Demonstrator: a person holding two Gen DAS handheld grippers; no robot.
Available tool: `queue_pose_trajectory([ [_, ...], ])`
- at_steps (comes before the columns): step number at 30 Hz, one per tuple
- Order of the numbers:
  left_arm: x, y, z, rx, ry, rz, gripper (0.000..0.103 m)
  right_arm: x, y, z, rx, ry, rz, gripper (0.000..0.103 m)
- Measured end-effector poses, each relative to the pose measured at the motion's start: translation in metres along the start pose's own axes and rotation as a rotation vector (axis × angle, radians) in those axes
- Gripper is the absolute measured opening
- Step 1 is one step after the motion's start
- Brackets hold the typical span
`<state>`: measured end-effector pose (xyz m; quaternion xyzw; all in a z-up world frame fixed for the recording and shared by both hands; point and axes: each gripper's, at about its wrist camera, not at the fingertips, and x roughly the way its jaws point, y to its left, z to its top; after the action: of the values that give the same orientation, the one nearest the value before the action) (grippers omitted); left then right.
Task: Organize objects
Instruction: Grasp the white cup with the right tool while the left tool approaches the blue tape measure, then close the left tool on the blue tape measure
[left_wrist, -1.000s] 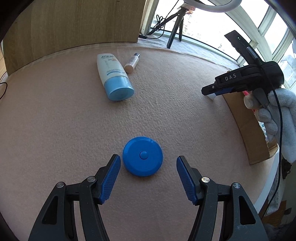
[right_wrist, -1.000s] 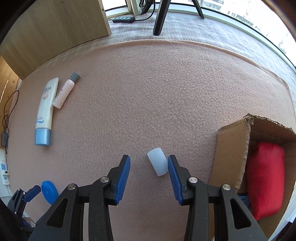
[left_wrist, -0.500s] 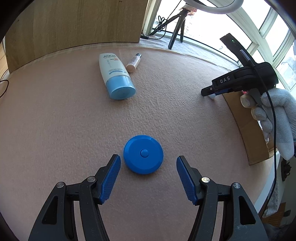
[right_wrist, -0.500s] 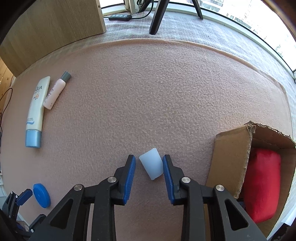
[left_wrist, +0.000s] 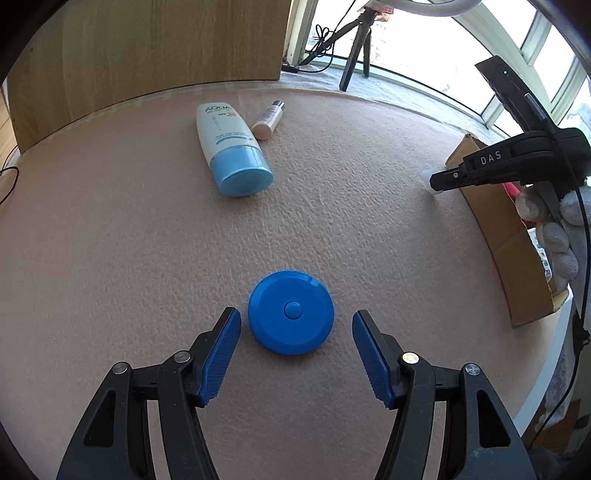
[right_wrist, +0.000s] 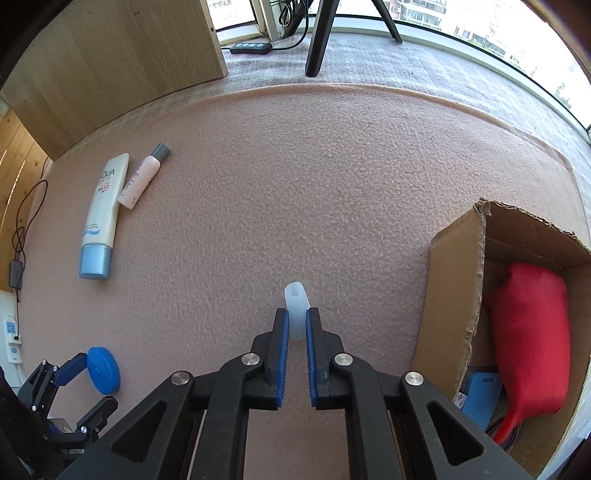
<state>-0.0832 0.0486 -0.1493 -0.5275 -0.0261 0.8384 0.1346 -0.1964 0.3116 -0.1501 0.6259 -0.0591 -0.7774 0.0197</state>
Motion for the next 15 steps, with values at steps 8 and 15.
queue_pose_trajectory([
  [8, 0.012, -0.01, 0.003, 0.044, 0.015, 0.084, 0.056, -0.033, 0.021, -0.04, -0.026, -0.045, 0.086, 0.008],
  [15, 0.014, -0.013, 0.004, 0.038, 0.006, 0.096, 0.054, -0.059, 0.043, -0.071, -0.09, -0.107, 0.106, 0.008],
])
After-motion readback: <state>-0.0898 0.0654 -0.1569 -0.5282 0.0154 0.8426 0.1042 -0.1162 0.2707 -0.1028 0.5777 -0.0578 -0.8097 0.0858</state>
